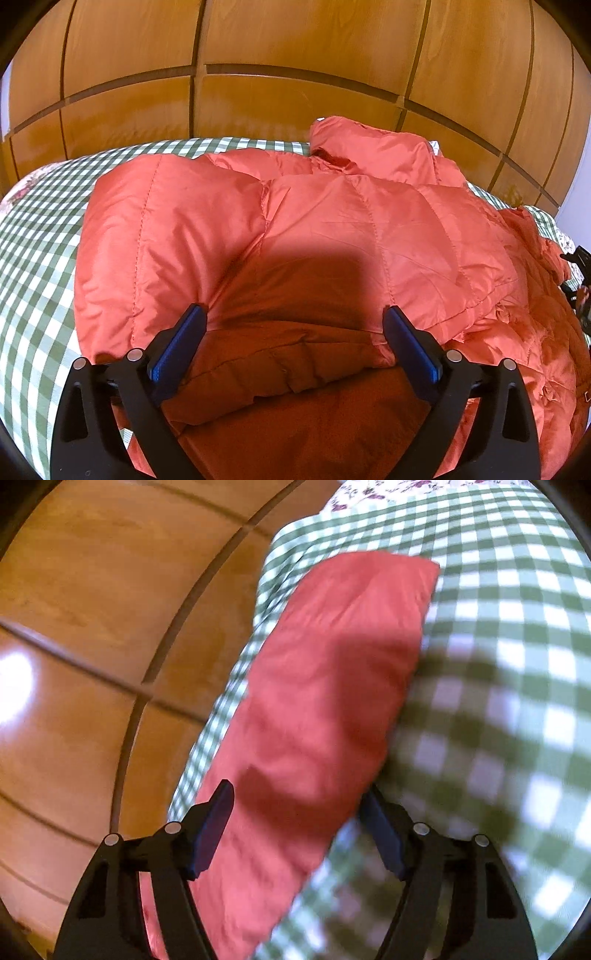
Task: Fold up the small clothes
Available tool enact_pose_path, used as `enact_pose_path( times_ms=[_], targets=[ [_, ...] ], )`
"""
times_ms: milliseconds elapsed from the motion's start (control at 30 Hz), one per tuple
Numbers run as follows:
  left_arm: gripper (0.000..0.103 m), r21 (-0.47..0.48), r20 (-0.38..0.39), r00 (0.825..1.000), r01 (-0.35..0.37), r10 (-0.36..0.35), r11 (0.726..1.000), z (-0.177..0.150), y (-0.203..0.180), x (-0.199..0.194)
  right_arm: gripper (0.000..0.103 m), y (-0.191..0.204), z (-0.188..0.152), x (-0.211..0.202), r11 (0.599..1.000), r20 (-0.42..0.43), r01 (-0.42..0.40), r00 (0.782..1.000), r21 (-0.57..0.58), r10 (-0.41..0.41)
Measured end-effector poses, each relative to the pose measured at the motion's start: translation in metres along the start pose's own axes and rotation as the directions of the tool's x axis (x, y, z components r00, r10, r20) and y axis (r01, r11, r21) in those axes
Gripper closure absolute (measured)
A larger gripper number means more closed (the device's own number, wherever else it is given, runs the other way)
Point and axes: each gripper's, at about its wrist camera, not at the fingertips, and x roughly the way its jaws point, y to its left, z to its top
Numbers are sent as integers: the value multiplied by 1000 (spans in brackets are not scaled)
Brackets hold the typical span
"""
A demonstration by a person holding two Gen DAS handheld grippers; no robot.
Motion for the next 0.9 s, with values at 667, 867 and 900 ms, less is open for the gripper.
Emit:
enact_pose_path(
  times_ms=[667, 867, 900],
  targets=[
    [6, -27, -2, 1000, 11, -11, 1000, 0, 3, 4, 95, -6, 34, -24, 999, 74, 35, 997, 1, -35],
    [6, -32, 1, 1000, 16, -16, 999, 0, 2, 3, 95, 59, 9, -53, 958, 139, 100, 988, -267, -65],
    [6, -33, 2, 1000, 17, -17, 999, 0, 3, 3, 95, 71, 4, -57, 946, 152, 106, 987, -306, -62]
  ],
)
